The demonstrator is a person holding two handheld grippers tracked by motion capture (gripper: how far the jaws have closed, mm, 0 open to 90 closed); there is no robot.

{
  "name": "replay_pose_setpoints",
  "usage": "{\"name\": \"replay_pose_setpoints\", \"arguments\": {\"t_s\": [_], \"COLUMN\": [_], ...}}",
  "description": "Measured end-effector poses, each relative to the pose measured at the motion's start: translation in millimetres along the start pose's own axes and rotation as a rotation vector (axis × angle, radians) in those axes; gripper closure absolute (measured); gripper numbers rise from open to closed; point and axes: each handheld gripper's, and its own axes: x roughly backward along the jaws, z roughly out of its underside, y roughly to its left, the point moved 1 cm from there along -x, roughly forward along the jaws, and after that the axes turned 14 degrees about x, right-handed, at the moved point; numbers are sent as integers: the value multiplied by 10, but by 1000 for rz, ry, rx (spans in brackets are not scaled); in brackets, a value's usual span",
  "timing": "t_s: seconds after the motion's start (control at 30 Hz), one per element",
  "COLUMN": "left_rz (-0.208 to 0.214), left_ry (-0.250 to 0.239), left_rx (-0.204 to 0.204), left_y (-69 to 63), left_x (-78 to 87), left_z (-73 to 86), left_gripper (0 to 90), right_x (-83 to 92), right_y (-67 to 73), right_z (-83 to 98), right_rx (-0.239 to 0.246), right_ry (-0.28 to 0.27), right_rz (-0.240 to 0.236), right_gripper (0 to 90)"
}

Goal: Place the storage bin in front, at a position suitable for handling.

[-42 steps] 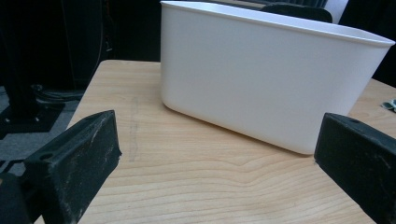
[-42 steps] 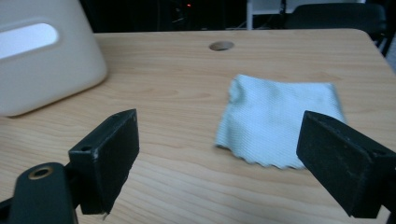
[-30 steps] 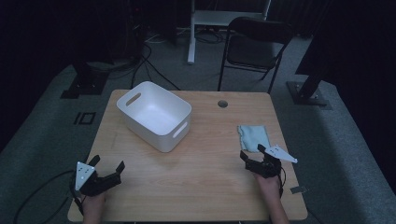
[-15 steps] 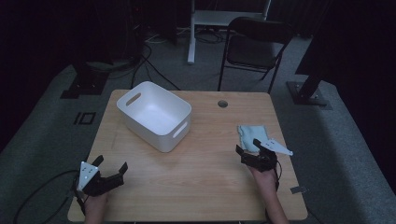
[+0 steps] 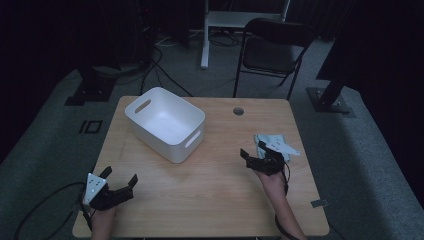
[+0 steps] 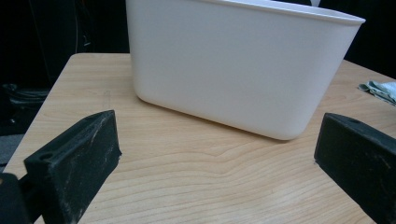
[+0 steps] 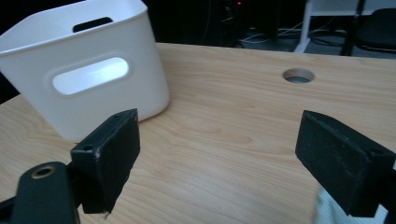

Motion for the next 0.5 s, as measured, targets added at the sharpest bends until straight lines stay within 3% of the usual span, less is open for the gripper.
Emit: {"name": "replay_pose_setpoints", "arguments": {"t_s": [0.5], "left_rz": [17], "left_ry": [10], "left_rx": [-3], "left_y": [-20], "left_x": [-14], "left_z": [9], "left_gripper": [5], "right_x": [-312], "right_y": [133], "right_z": [-321], "right_rx": [31], "right_ry": [-11], "right_rz": [-73], "right_gripper": [135]}}
